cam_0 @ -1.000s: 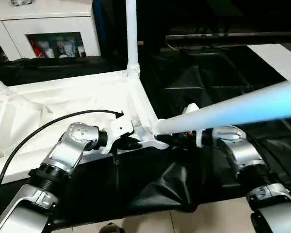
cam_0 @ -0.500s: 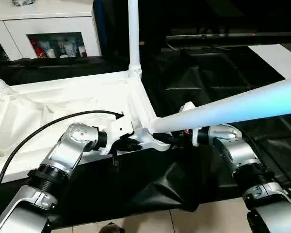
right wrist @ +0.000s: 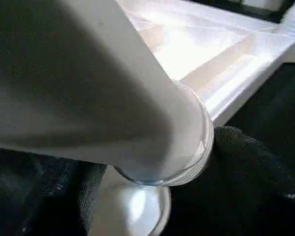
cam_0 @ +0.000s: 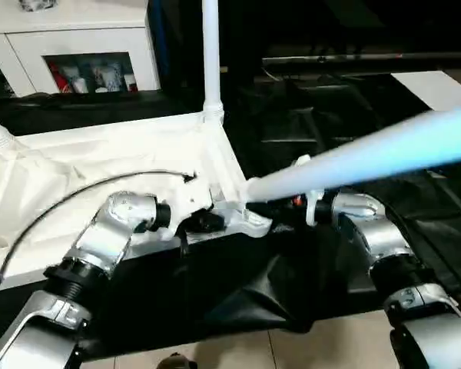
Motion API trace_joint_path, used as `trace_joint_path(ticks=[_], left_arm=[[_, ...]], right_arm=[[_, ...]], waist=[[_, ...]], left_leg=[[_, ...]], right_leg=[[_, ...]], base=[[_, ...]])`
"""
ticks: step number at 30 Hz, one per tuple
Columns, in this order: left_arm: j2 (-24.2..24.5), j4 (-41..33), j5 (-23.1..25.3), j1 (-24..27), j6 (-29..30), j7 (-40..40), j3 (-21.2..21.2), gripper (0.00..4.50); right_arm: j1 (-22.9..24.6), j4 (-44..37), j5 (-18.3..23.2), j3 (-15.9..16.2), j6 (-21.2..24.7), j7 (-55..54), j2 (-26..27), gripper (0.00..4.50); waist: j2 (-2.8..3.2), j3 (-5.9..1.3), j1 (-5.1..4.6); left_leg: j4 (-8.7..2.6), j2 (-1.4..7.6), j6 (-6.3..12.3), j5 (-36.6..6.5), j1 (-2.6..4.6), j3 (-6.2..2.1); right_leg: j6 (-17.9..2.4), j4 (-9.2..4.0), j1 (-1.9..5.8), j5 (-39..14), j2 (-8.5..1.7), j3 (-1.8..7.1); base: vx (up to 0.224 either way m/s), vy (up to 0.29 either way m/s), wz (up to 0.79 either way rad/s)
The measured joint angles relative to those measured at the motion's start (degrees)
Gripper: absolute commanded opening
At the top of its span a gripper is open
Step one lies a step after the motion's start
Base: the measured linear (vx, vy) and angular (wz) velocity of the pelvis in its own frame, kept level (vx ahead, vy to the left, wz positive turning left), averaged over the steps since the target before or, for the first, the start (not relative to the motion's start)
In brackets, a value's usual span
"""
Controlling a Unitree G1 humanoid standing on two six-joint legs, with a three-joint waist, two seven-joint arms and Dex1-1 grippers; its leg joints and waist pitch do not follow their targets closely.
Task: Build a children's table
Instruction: Insert table leg to table base
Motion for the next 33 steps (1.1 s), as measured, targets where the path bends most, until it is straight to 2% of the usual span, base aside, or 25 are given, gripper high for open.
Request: trace_joint_path(ticks=[5,10,12,22,24,27,28,33], left_arm=[[0.5,-2.7,-1.5,-2.2,-3.8,2.2,3.5,1.55],[-2.6,-9.2,-7.7,-2.0,-2.4,2.3,7.1,2.04],[-3.6,-11.5,-9.3,-2.0,-1.7,3.0,7.8,2.11],[-11.0,-17.0,-14.6,-1.9,3.3,8.4,8.7,2.72],[-11.6,-18.3,-15.9,-1.9,4.3,8.7,8.7,2.95],[-12.2,-19.5,-16.4,-1.9,5.4,9.1,8.7,3.06],[-12.2,-19.8,-16.4,-1.9,5.4,9.2,8.6,3.25],[-12.8,-19.8,-16.3,-1.9,5.4,11.1,8.6,3.44]], right_arm=[[-3.1,1.1,0.8,-1.7,1.3,-2.6,0.8,3.15],[-6.0,4.8,-0.7,-1.6,3.9,-6.2,1.5,3.15],[-6.6,5.4,-1.0,-1.6,4.6,-7.1,1.8,3.15],[-8.8,7.6,-2.0,-1.7,6.3,-10.2,2.8,3.14],[-8.8,7.8,-2.2,-1.7,6.3,-10.2,3.1,3.14],[-8.8,7.9,-2.4,-1.7,6.3,-10.2,3.2,3.14],[-8.8,7.9,-2.5,-1.6,6.3,-10.2,3.3,3.14],[-8.8,8.4,-2.5,-1.6,6.3,-10.1,3.5,3.14]], waist=[[0.00,0.00,-0.05],[0.00,0.00,0.12],[0.00,0.00,0.18],[-0.01,0.00,-0.07],[-0.01,0.00,-0.07],[-0.01,0.00,-0.03],[-0.01,0.00,-0.03],[-0.01,0.00,-0.05]], left_leg=[[0.00,0.01,-0.06,0.0,0.16,-0.02],[0.01,0.02,-0.25,0.1,0.12,-0.03],[0.01,0.02,-0.25,0.1,0.12,-0.02],[0.02,0.04,-0.26,0.2,0.11,-0.03],[0.02,0.04,-0.25,0.2,0.10,-0.03],[0.02,0.04,-0.25,0.2,0.10,-0.03],[0.02,0.04,-0.25,0.2,0.10,-0.03],[0.02,0.04,-0.25,0.2,0.10,-0.03]], right_leg=[[0.0,0.21,0.02,0.0,0.00,0.01],[0.0,0.27,0.00,0.0,0.00,0.01],[0.0,0.27,0.00,0.0,0.00,0.01],[0.0,0.29,-0.01,0.0,0.01,0.00],[0.0,0.29,-0.03,0.0,0.02,0.00],[0.0,0.29,-0.03,0.0,0.02,0.00],[0.0,0.29,-0.03,0.0,0.01,0.00],[0.0,0.29,-0.03,0.0,0.02,0.00]], base=[[0.000,0.000,0.00],[0.000,0.000,0.00],[0.000,0.000,0.00],[0.000,0.000,0.00],[0.000,0.000,0.00],[0.000,0.000,0.00],[0.000,0.000,0.00],[0.000,0.000,0.00]])
